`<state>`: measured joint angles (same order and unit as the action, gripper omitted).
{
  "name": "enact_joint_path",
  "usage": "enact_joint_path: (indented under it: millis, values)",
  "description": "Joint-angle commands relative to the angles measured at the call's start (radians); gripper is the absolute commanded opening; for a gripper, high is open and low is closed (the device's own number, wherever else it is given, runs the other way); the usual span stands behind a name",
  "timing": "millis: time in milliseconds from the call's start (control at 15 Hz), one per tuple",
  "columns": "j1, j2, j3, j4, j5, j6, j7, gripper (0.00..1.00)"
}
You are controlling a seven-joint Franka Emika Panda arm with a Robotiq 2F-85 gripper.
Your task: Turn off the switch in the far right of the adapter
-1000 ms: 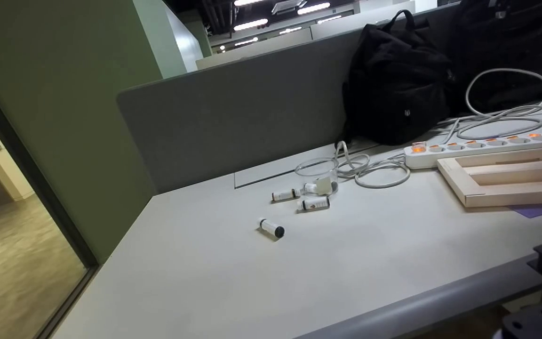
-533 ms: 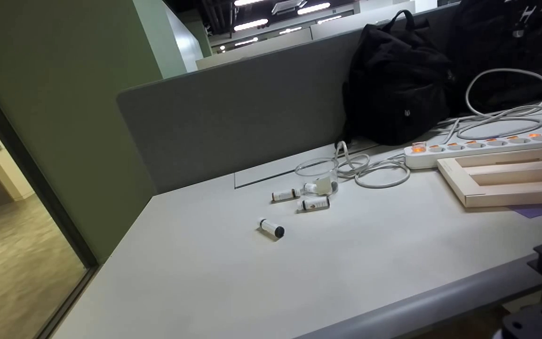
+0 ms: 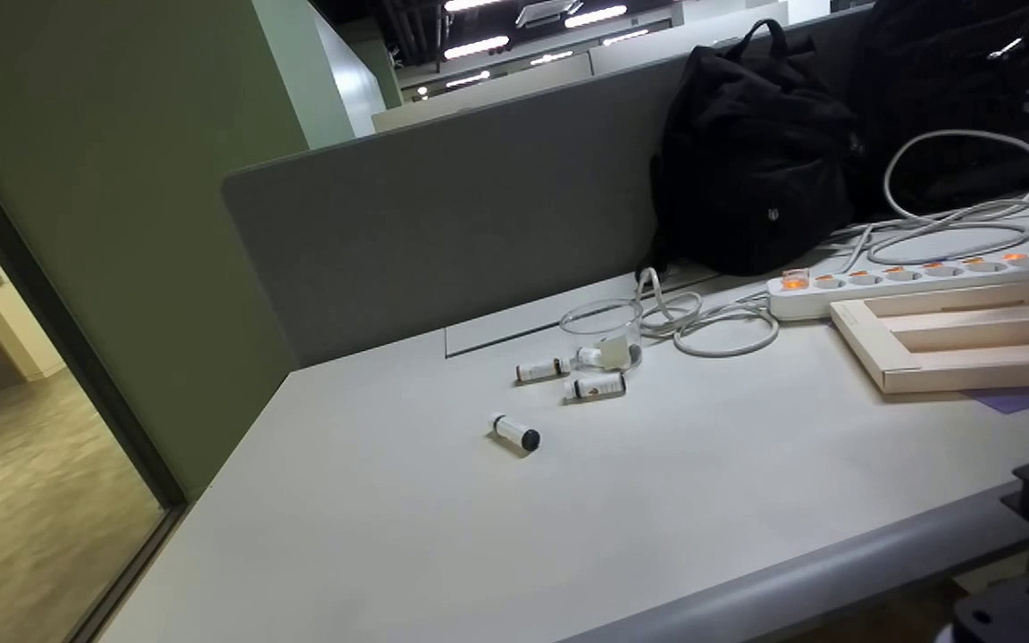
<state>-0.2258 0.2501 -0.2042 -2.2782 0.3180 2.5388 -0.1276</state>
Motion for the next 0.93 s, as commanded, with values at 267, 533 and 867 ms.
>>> enact_joint_path:
  millis: [267, 533, 867]
  values:
    - [-0.027, 0.042, 0.027, -0.004, -0.004, 0.027, 0.034, 0.01]
    - [-0.027, 0.056, 0.027, -0.002, -0.012, 0.028, 0.043, 0.01]
    - [-0.034, 0.081, 0.048, 0.003, 0.011, 0.055, 0.007, 0.00]
